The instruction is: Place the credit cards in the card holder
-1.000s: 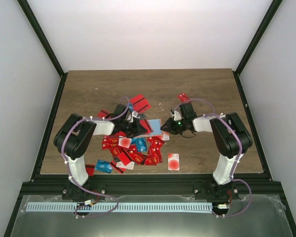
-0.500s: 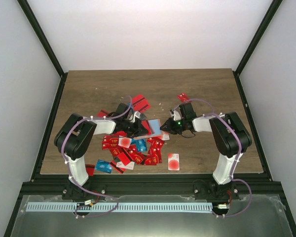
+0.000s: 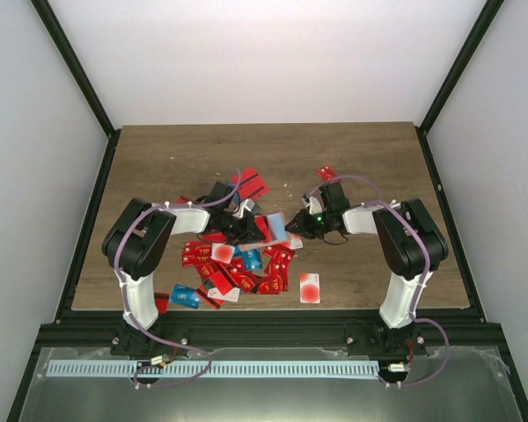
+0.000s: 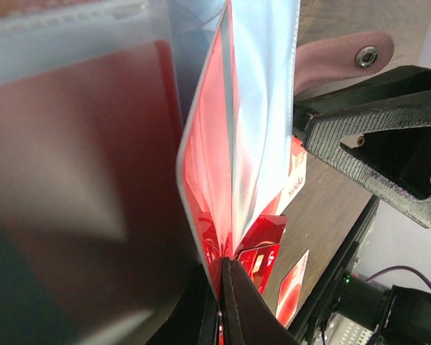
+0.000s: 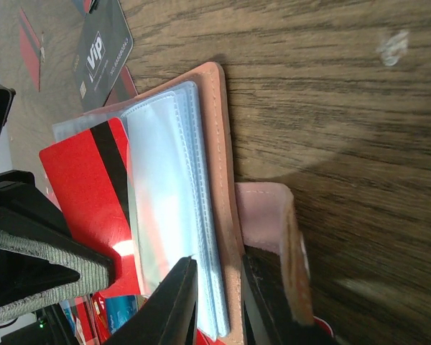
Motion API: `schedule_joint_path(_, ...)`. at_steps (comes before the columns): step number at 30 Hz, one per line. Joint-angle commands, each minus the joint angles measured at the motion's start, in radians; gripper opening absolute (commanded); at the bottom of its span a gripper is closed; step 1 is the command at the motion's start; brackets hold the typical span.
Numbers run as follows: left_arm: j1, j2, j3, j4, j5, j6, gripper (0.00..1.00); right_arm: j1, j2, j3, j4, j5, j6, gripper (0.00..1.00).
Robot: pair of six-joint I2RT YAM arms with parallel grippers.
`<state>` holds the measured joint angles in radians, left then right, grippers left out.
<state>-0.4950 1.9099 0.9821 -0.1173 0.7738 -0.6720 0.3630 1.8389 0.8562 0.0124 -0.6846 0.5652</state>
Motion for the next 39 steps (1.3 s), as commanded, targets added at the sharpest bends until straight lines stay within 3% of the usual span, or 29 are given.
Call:
schedule_joint_path(1, -0.003, 0.038, -0.007, -0.073, 0.037, 0.035, 0.04, 0.009, 0.022, 0.020, -0.006, 0.006, -0.008, 0.19)
schedule_joint_path(13, 0.029, -0.066, -0.163, 0.076, -0.027, -0.167, 0.04, 0.009, 0.028, 0.010, 0.007, 0.011, -0.004, 0.19)
schedule_joint_path(27, 0.027, -0.077, -0.163, 0.045, -0.050, -0.178, 0.04, 0.010, -0.047, 0.051, 0.021, -0.039, -0.081, 0.23)
schedule_joint_path(39, 0.024, -0.055, -0.164, 0.028, -0.035, -0.135, 0.04, 0.067, 0.082, 0.237, -0.111, 0.070, -0.143, 0.32)
